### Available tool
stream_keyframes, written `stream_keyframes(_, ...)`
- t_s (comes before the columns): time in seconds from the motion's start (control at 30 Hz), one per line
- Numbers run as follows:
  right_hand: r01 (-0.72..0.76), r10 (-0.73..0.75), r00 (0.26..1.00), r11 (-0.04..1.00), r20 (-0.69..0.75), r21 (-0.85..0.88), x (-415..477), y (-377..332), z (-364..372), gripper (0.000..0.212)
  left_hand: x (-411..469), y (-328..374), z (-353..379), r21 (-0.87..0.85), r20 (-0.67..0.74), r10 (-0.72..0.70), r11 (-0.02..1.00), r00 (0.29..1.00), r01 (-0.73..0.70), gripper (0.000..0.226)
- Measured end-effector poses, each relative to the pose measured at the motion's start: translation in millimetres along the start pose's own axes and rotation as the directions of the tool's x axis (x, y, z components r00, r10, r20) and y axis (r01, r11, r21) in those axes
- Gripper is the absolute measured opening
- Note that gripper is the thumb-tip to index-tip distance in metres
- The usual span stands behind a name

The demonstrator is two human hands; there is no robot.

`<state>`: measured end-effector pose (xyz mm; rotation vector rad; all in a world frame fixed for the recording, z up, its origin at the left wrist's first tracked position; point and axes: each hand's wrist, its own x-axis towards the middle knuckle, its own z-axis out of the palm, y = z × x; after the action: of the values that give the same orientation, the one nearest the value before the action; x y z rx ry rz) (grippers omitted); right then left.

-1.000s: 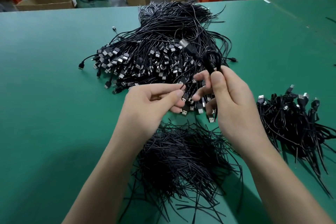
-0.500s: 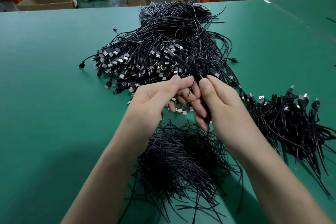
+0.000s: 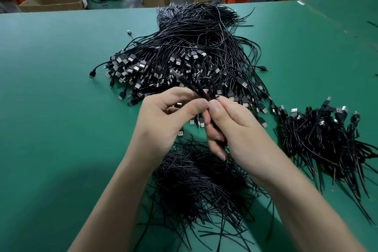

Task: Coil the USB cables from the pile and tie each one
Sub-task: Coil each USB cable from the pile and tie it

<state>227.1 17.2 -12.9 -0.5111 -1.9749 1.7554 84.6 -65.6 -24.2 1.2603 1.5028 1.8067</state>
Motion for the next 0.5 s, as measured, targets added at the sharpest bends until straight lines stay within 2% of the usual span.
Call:
stream_keyframes(0.13,-0.01,0.011,0.999,1.0,0.049,-0.021,0,2,-3,0.037,0,-2,-2,0.026,0.049,-0.024,0.999,0.999,0.022,0.005)
stream_keyframes(0.3,-0.079,0.059,0.99,0.985,0.129,0.154,-1,0,-10,0.035,1,-2,-4,0.128,0.071,-0.02,0.992,0.997,0.011,0.008)
stream_keyframes(0.4,-0.121,0.082,0.981,0.967,0.174,0.224,0,0,-15,0.035,1,0,2,0.064,0.08,-0.018,0.998,0.997,0.013,0.011)
stream_keyframes(0.5,-0.173,0.12,0.965,0.96,0.233,0.221,-1,0,-21,0.034,0,-1,6,0.016,0.111,-0.005,1.0,0.994,0.003,0.017)
